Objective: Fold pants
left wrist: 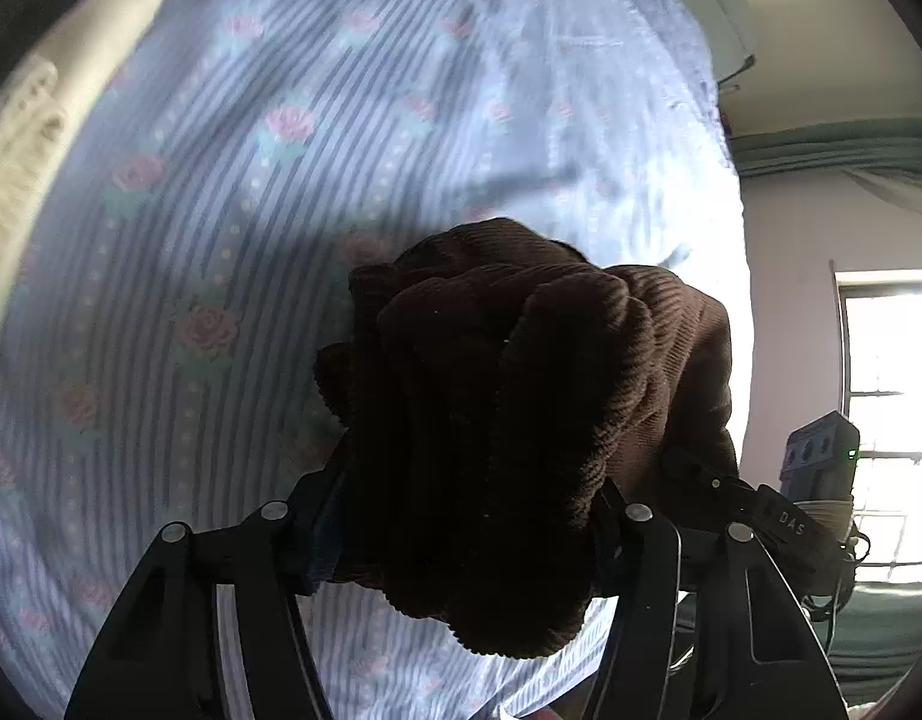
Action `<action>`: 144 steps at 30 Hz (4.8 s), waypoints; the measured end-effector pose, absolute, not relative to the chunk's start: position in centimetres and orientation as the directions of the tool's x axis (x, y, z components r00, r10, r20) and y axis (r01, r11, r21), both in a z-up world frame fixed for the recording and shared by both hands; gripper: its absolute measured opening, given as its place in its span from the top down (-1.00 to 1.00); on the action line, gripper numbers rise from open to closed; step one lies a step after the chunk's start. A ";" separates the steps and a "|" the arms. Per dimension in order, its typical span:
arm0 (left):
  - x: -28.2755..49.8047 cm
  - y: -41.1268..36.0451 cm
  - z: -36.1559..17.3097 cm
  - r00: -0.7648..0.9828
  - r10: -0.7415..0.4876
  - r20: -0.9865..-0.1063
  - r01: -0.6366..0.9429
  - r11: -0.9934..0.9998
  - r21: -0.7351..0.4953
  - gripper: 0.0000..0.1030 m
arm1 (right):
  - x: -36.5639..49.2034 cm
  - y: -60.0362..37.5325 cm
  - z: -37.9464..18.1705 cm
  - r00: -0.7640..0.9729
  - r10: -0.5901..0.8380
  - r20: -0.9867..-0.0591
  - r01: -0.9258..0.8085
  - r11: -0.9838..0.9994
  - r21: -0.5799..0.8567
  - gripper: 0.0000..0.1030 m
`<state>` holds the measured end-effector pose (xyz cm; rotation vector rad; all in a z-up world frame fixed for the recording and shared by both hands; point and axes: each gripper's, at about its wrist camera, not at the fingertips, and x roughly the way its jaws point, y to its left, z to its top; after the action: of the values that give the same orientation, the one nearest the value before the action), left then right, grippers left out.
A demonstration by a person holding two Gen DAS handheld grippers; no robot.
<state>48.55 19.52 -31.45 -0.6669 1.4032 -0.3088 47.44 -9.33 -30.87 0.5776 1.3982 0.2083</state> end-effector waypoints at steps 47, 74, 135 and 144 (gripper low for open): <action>22.6 45.9 -7.6 0.645 -0.331 -0.689 -0.204 0.794 -0.573 -0.15 | 34.7 18.0 -8.3 0.350 0.611 -0.710 -0.283 0.792 0.541 0.07; 47.7 66.4 -15.7 0.525 -0.438 -0.730 -0.139 0.802 -0.581 -0.14 | 50.6 36.0 -15.8 0.317 0.587 -0.745 -0.211 0.810 0.548 0.07; 32.8 52.3 -4.7 0.688 0.160 -0.708 -0.138 0.986 0.088 -0.97 | 36.0 26.8 -6.7 0.591 0.204 -0.780 -0.169 0.977 0.128 -0.79; 26.3 40.2 -2.2 0.722 0.003 -0.692 -0.015 1.000 -0.011 -1.00 | 28.6 17.0 -2.5 0.627 0.210 -0.750 -0.126 0.978 0.168 -0.79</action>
<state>26.27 40.18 -2.16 -0.0165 0.7640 0.0095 28.59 16.96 -2.46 0.1032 0.8720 0.1925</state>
